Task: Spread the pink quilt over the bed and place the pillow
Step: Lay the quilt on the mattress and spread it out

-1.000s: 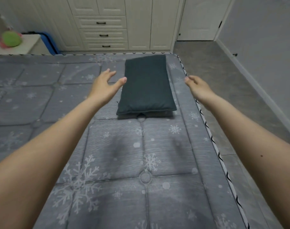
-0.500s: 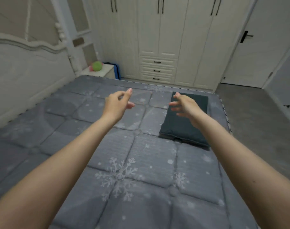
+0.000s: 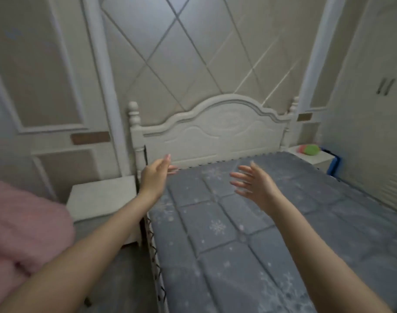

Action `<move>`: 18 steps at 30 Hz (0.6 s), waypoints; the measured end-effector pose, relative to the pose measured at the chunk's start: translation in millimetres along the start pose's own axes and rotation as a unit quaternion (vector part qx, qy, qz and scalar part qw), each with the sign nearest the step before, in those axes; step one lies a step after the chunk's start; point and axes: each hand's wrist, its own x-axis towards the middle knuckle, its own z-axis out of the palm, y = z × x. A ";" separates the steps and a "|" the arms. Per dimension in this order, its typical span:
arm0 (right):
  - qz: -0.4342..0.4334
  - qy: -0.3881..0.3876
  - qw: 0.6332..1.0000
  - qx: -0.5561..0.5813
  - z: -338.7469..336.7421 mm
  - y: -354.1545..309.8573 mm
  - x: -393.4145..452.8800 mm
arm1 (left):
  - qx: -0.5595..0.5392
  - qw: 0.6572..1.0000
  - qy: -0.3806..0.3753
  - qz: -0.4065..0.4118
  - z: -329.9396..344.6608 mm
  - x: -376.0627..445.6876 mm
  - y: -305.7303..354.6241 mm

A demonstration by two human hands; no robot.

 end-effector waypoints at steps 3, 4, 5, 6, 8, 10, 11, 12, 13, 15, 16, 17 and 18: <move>0.028 -0.087 0.996 -0.010 105.4 16.9 38.0 | 0.012 0.997 0.079 -0.023 -107.0 11.6 -17.5; 0.035 -0.113 0.993 -0.014 143.5 23.7 49.5 | 0.018 0.994 0.106 -0.031 -142.6 13.3 -23.8; 0.040 -0.136 0.990 -0.020 183.8 31.4 60.7 | 0.023 0.990 0.131 -0.034 -181.0 16.9 -33.8; 0.041 -0.154 0.987 -0.033 216.8 37.9 69.6 | 0.022 0.987 0.152 -0.038 -212.0 20.0 -40.3; 0.044 -0.194 0.977 -0.069 288.6 53.4 85.7 | 0.018 0.975 0.217 -0.043 -278.3 29.0 -53.2; 0.040 -0.231 0.966 -0.109 352.9 67.1 101.7 | 0.001 0.961 0.275 -0.041 -339.8 40.0 -67.9; 0.040 -0.249 0.960 -0.126 384.9 74.5 110.1 | -0.009 0.954 0.298 -0.042 -369.7 46.3 -77.2; 0.041 -0.263 0.954 -0.139 415.4 81.5 118.8 | -0.018 0.947 0.315 -0.050 -396.9 51.4 -85.2; 0.040 -0.273 0.951 -0.142 436.5 86.8 125.1 | -0.034 0.943 0.328 -0.055 -415.2 54.8 -91.8; 0.029 -0.293 0.942 -0.164 484.2 102.4 138.9 | -0.070 0.927 0.362 -0.061 -453.4 58.8 -103.5; 0.019 -0.297 0.938 -0.178 496.9 108.1 143.0 | -0.084 0.920 0.379 -0.062 -461.7 59.0 -106.7; 0.016 -0.306 0.933 -0.186 519.1 115.3 148.9 | -0.094 0.911 0.397 -0.059 -478.0 62.5 -112.7; 0.013 -0.314 0.930 -0.192 537.9 121.3 155.6 | -0.093 0.907 0.408 -0.054 -490.8 64.7 -117.1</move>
